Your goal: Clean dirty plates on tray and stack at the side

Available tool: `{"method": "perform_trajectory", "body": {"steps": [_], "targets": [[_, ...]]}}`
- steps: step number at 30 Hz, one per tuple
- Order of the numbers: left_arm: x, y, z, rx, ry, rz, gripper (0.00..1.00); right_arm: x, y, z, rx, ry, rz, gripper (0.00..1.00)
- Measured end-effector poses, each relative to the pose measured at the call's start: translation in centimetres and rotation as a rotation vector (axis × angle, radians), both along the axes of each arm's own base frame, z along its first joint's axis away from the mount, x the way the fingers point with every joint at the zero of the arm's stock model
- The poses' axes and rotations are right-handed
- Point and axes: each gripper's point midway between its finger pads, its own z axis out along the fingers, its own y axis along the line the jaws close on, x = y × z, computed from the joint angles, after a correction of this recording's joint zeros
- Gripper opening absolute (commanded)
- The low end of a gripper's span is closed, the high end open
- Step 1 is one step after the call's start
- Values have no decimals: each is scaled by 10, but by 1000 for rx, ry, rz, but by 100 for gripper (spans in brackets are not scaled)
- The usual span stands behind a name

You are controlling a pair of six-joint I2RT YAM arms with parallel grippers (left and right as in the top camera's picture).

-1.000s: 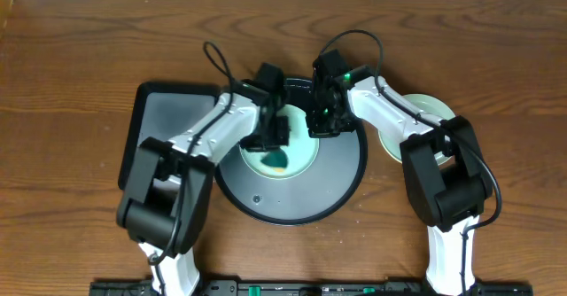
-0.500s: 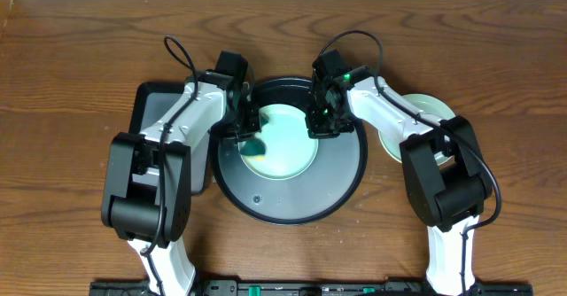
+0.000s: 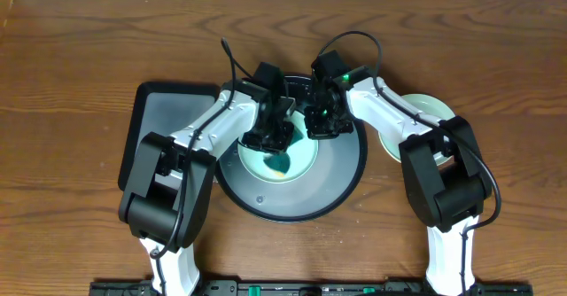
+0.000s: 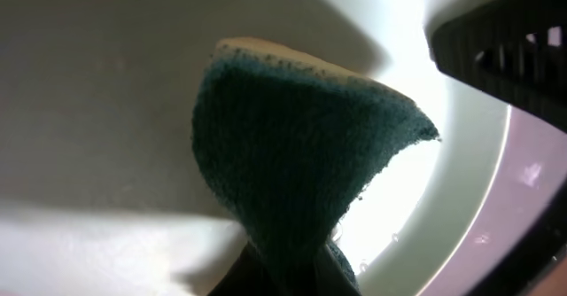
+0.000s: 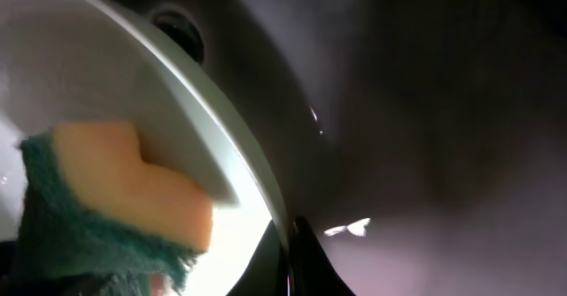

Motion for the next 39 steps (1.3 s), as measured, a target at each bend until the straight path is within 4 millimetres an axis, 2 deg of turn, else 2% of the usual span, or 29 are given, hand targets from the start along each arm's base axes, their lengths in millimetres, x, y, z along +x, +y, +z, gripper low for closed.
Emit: {"method": "perform_trajectory", "body": {"steps": [3,8,10,13,15,17,19,20,23,25,27,28,30,31,33,39], "targets": [[9,10,-2,30,-23,40,8,0,0,0,1,0,0,1],[30,48,-3,128,-50,199,8,0,1,0,3,1,0,1],[37,69,1,180,-47,270,8,0,1,0,4,2,0,1],[42,85,15,217,-27,330,8,-1,2,0,9,5,1,1],[48,93,29,235,-29,359,8,-1,1,0,6,6,1,1],[61,100,54,231,-50,399,8,-1,0,0,2,7,0,1],[64,103,70,231,-50,409,8,-1,0,0,1,7,0,3],[66,104,79,226,-63,414,8,-1,0,0,1,6,0,6],[78,109,110,196,-142,441,8,-1,0,0,-1,8,-6,24],[80,121,126,196,-179,471,8,-1,0,-1,-1,7,-5,28],[80,141,138,204,-201,520,8,-2,0,-2,-1,12,-8,27],[80,156,140,215,-201,553,8,-1,0,-2,0,13,-11,23],[80,173,139,230,-193,594,8,-1,-1,-2,-4,16,-19,11],[79,179,139,235,-188,607,8,-2,-1,-3,-5,19,-21,1],[79,193,139,246,-183,638,8,-2,-1,-4,-3,28,-35,1],[79,197,139,255,-185,647,8,-2,1,-3,4,25,-19,1]]}}
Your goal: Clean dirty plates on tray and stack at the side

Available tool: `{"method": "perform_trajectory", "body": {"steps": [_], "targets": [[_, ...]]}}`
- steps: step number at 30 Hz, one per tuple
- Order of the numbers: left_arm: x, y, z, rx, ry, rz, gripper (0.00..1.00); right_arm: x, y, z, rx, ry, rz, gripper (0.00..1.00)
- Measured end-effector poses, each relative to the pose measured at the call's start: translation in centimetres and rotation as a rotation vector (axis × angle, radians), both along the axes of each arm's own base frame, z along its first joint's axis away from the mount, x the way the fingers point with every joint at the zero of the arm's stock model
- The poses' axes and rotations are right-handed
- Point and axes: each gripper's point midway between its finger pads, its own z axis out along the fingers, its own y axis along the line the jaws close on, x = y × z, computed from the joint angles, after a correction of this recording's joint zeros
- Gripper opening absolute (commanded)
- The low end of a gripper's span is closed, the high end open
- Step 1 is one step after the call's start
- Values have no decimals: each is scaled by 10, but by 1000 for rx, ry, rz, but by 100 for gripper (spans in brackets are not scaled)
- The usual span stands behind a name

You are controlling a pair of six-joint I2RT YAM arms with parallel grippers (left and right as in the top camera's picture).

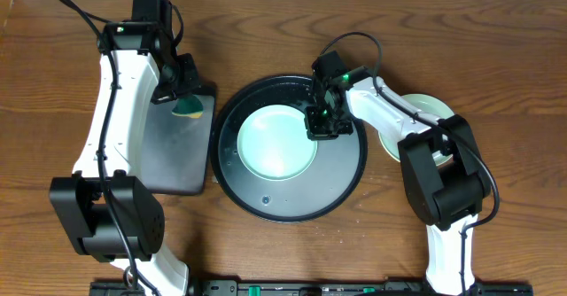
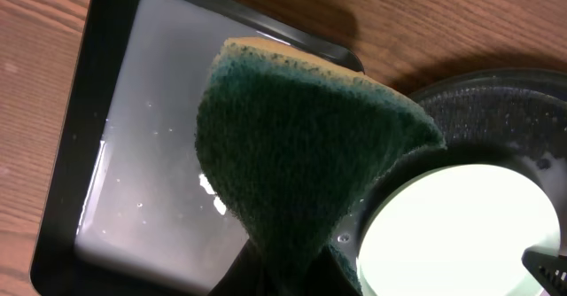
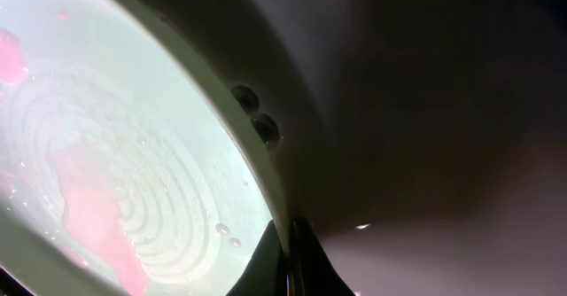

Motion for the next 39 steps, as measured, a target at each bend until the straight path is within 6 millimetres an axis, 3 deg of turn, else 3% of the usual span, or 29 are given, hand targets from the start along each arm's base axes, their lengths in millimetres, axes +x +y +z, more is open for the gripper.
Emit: {"method": "perform_trajectory", "body": {"steps": [3,6,9,10,13,20,29,39], "targets": [[0,0,0,0,0,0,8,2,-3,7,-36,-41,13,1],[0,0,0,0,0,0,8,9,-8,33,-86,-142,34,1],[0,0,0,0,0,0,8,21,-20,73,-138,-287,35,1],[0,0,0,0,0,0,8,28,-29,96,-182,-375,27,1],[0,0,0,0,0,0,7,33,-35,127,-276,-507,30,1],[0,0,0,2,0,1,8,25,-27,152,-516,-701,119,1],[0,1,0,3,0,1,8,4,-11,215,-813,-1012,163,1],[0,1,0,3,0,1,8,-5,-20,262,-1053,-1206,78,1]]}}
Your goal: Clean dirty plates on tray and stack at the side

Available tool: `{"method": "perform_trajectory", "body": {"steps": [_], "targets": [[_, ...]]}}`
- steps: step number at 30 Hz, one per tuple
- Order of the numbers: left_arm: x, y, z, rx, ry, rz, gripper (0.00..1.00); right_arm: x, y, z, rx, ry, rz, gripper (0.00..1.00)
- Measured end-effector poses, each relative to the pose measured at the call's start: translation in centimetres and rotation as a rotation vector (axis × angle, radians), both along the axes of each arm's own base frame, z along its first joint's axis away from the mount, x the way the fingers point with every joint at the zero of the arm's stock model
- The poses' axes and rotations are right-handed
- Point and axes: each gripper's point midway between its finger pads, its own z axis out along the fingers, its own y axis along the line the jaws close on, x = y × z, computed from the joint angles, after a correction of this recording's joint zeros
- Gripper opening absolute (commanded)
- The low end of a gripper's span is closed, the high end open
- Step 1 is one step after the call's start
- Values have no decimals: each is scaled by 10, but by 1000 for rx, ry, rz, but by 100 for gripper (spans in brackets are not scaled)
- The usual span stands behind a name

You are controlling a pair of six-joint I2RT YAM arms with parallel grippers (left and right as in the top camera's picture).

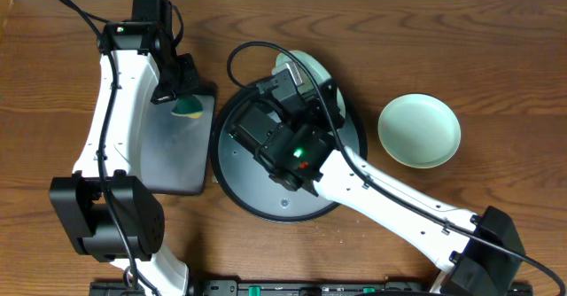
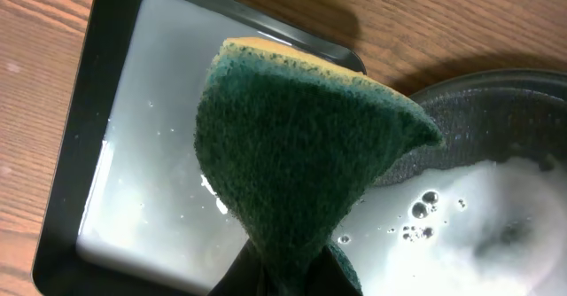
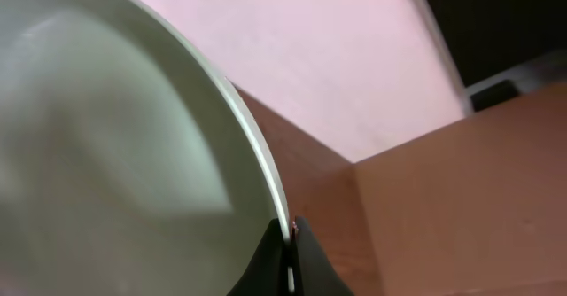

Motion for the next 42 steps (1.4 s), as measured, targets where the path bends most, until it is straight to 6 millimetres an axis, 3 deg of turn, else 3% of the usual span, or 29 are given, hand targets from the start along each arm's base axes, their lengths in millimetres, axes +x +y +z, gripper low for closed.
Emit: {"method": "perform_trajectory", "body": {"steps": [7,9,12,16,19,23,27,30,31,33,38,42], "targets": [[0,0,0,0,0,0,8,-2,1,5,-14,-25,-6,1],[0,0,0,0,0,0,8,0,9,-14,50,72,45,1],[0,0,0,0,0,0,8,6,21,-62,262,331,132,1],[0,0,0,0,1,0,8,22,7,-95,528,550,128,1],[0,0,0,0,2,0,8,34,-12,-104,714,653,109,1],[-1,0,-1,0,3,0,8,48,-58,-90,928,680,59,1],[-1,0,-1,1,4,0,8,54,-133,-75,1063,627,-91,1],[-1,0,-1,0,4,0,8,57,-187,-80,1101,581,-223,1],[-1,0,-1,0,5,0,8,56,-216,-84,1106,548,-300,1],[-1,0,-1,0,5,0,8,52,-248,-95,1106,521,-390,1],[-1,0,-1,0,5,0,8,24,-301,-146,1108,545,-585,1],[-1,0,-1,1,5,0,8,12,-308,-168,1114,564,-628,1]]}}
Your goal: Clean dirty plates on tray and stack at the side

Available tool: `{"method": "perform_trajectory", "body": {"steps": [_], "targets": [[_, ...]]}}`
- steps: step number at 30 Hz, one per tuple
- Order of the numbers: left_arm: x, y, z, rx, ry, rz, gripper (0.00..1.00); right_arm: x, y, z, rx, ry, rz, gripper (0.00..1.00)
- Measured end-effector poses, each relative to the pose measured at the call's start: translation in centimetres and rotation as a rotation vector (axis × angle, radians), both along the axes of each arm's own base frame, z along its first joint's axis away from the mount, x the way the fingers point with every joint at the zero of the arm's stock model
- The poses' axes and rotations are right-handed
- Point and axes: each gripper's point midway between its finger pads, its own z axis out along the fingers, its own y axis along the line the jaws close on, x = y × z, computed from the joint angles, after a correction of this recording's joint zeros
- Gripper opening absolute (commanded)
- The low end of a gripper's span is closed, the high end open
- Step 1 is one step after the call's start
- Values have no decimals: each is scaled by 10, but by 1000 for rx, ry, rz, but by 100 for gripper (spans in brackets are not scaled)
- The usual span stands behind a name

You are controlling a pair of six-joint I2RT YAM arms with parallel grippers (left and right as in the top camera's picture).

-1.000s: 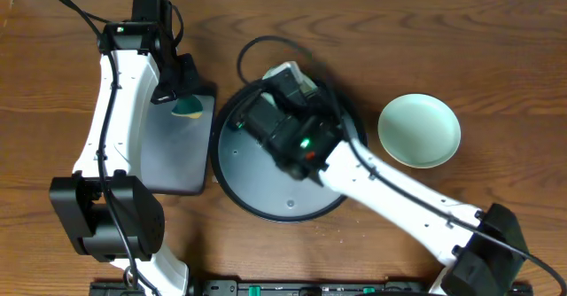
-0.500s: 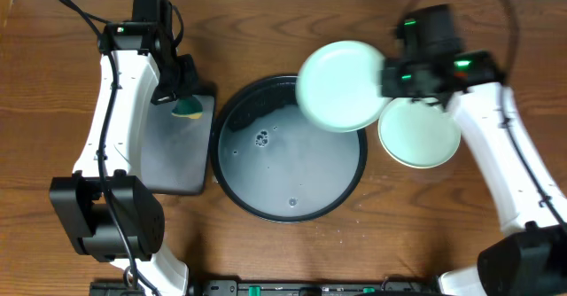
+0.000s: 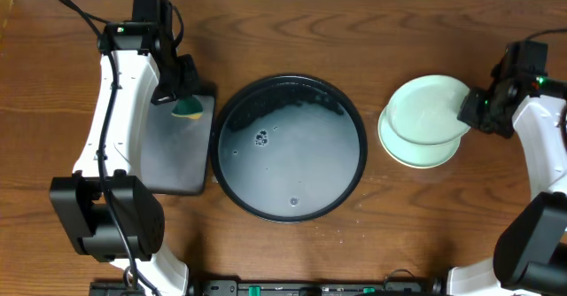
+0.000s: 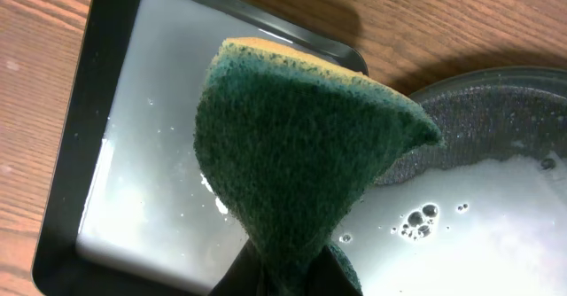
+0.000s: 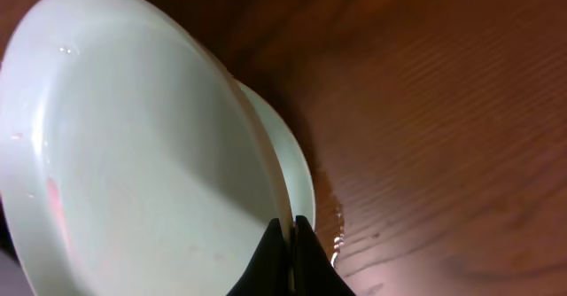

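My right gripper (image 3: 472,112) is shut on the rim of a pale green plate (image 3: 431,110), holding it over a second pale green plate (image 3: 422,151) that lies on the table at the right. The right wrist view shows the held plate (image 5: 133,154) tilted just above the lower plate (image 5: 297,172). My left gripper (image 3: 182,97) is shut on a green and yellow sponge (image 4: 292,145) over the near corner of the rectangular black tray (image 3: 168,154). The round black tray (image 3: 291,147) in the middle holds soapy water and no plate.
The rectangular tray (image 4: 97,101) holds a thin layer of water. Bare wooden table (image 3: 372,30) surrounds both trays. The left arm (image 3: 111,92) reaches along the tray's left side.
My right gripper has carried the plate from above the round tray to above the plate at the right. The left gripper and sponge have not moved.
First the left gripper pressed the sponge on the plate in the round tray while the right gripper held the plate's rim. Then the sponge was over the rectangular tray. Later the right gripper held the plate raised above the round tray, and now over the side plate.
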Motion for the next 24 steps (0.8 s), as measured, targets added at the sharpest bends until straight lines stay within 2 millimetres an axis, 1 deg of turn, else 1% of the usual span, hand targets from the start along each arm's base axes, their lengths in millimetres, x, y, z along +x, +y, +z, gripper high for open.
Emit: {"method": "perform_trajectory", "body": {"steps": [2,3,4,6,9,12,13,15,16,17,19,20,21,22,23,24], "targets": [[0,0,0,0,0,0,8,-1,3,-7,14,-2,6,3],[0,0,0,0,0,0,8,-1,6,-10,25,-4,14,6],[-1,0,0,0,6,0,8,-1,9,-12,37,-3,24,17],[-6,0,-1,0,27,0,8,-2,16,-15,51,0,47,29],[-17,8,-3,-1,70,14,8,0,25,-15,59,-3,84,33],[-24,30,-4,-1,93,62,8,-3,31,-15,75,8,101,37],[-25,38,-5,1,95,72,8,-7,32,-16,82,24,102,37],[-28,47,-10,2,102,91,8,-11,33,-17,87,44,104,38],[-30,53,-19,1,111,102,8,-14,35,-17,92,56,112,39],[-30,55,-22,2,114,97,8,-14,36,-15,96,56,118,39],[-25,64,-41,9,88,94,8,-11,37,-11,101,46,127,40],[-21,67,-55,17,64,81,7,-7,37,-7,100,32,130,40],[-22,68,-65,18,71,68,7,-5,37,-4,101,23,134,40],[-26,67,-81,23,74,42,8,-3,37,-1,99,17,135,40],[-29,67,-91,25,82,27,22,-2,37,2,100,16,135,40],[-36,65,-101,24,100,13,39,-1,37,4,101,12,136,40]]}}
